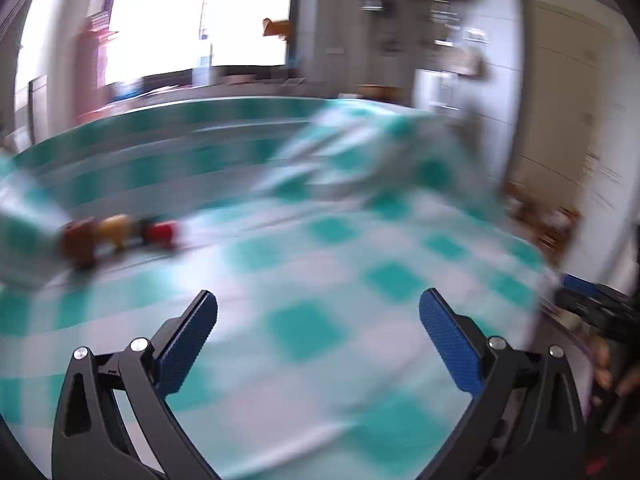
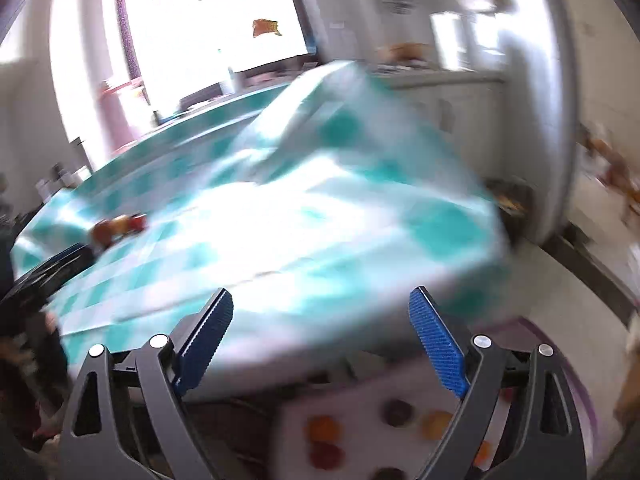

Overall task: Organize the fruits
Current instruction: 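Move both tools back over the remaining fruits on the table, then grasp the last red tomato with the right tool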

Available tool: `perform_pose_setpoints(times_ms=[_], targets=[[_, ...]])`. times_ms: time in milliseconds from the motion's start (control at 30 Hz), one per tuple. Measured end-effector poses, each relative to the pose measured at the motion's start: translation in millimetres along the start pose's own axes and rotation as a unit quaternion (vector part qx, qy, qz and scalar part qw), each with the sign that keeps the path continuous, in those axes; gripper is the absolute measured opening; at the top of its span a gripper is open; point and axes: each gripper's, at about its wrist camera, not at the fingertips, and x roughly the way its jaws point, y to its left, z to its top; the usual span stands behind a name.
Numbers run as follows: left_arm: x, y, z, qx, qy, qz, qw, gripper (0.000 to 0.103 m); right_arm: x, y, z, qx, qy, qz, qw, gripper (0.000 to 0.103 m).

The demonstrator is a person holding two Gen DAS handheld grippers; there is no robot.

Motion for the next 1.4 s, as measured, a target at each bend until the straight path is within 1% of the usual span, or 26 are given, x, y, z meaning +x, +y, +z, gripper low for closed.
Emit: perform_pose_setpoints(times_ms=[100, 200, 267, 367, 400, 467, 500, 533, 567, 633, 733, 833, 867, 933, 1000, 1067, 1133, 1167, 1200, 1233, 1333, 1400], targets=[[1.3, 56.6, 8.2, -0.036, 0.012, 0.054, 0.9978, 0.101, 24.3, 47.9, 13.3, -0.047, 0.021, 0.021, 0.998, 0.087], [4.0, 114.3, 17.7, -0.08, 0.02, 0.106, 0.9909, 0.101, 52.5, 89.4, 27.9, -0.077, 0.04, 0.05, 0.995, 0.087], [6.8, 148.8, 20.7, -0.112, 0.026, 0.127, 0.9852, 0.101, 71.5, 114.0, 30.8, -0.094, 0.051, 0.059, 0.993, 0.087], [10.9, 185.2, 29.8, -0.143, 0.033, 0.152, 0.9774, 0.101, 103.9, 156.4, 33.1, -0.121, 0.078, 0.062, 0.988, 0.087], [15.0, 190.7, 33.4, -0.147, 0.032, 0.158, 0.976, 0.101, 119.3, 171.9, 36.3, -0.131, 0.089, 0.067, 0.985, 0.087], [24.5, 203.0, 43.1, -0.151, 0.024, 0.168, 0.9737, 0.101, 135.7, 191.4, 41.2, -0.144, 0.094, 0.071, 0.983, 0.087], [28.5, 207.2, 50.0, -0.151, 0.017, 0.171, 0.9735, 0.101, 146.0, 202.3, 46.2, -0.149, 0.094, 0.076, 0.981, 0.087], [31.4, 210.2, 53.7, -0.15, 0.012, 0.174, 0.9733, 0.101, 157.7, 212.6, 51.9, -0.151, 0.106, 0.084, 0.979, 0.087], [33.6, 213.2, 56.6, -0.149, 0.007, 0.176, 0.973, 0.101, 164.4, 219.5, 55.8, -0.151, 0.109, 0.092, 0.978, 0.087], [42.9, 220.4, 63.0, -0.15, 0.002, 0.174, 0.9733, 0.101, 185.6, 235.3, 66.4, -0.156, 0.114, 0.094, 0.977, 0.087], [47.2, 234.5, 63.8, -0.172, -0.001, 0.163, 0.9716, 0.101, 219.4, 258.9, 75.6, -0.173, 0.145, 0.091, 0.97, 0.087], [42.0, 256.4, 51.0, -0.225, 0.008, 0.14, 0.9642, 0.101, 249.6, 278.0, 80.1, -0.199, 0.159, 0.084, 0.963, 0.087], [40.3, 264.8, 46.5, -0.244, 0.013, 0.138, 0.9599, 0.101, 258.0, 281.6, 80.9, -0.201, 0.165, 0.085, 0.962, 0.087], [40.2, 273.9, 41.3, -0.261, 0.021, 0.148, 0.9537, 0.101, 281.1, 292.7, 86.8, -0.205, 0.182, 0.085, 0.958, 0.087], [43.5, 277.8, 38.5, -0.267, 0.033, 0.15, 0.9514, 0.101, 292.6, 299.2, 92.9, -0.206, 0.184, 0.088, 0.957, 0.086], [46.8, 276.8, 37.3, -0.262, 0.041, 0.154, 0.9518, 0.101, 306.8, 306.5, 99.0, -0.208, 0.192, 0.093, 0.955, 0.085], [49.8, 271.1, 37.3, -0.244, 0.047, 0.165, 0.9546, 0.101, 315.2, 310.5, 101.1, -0.211, 0.198, 0.092, 0.953, 0.081], [50.5, 268.4, 37.2, -0.235, 0.048, 0.168, 0.9562, 0.101, 317.9, 312.3, 102.0, -0.214, 0.197, 0.09, 0.952, 0.08], [51.2, 265.1, 37.4, -0.225, 0.049, 0.171, 0.9579, 0.101, 319.9, 314.1, 103.0, -0.218, 0.196, 0.091, 0.952, 0.077], [51.6, 263.2, 37.6, -0.22, 0.05, 0.173, 0.9587, 0.101, 321.3, 315.8, 103.5, -0.221, 0.195, 0.093, 0.951, 0.076], [54.2, 260.8, 36.4, -0.214, 0.058, 0.179, 0.9586, 0.101, 324.3, 318.9, 104.6, -0.229, 0.191, 0.096, 0.95, 0.073], [55.0, 262.1, 35.1, -0.218, 0.061, 0.18, 0.9573, 0.101, 323.6, 320.4, 104.6, -0.234, 0.187, 0.101, 0.949, 0.063]])
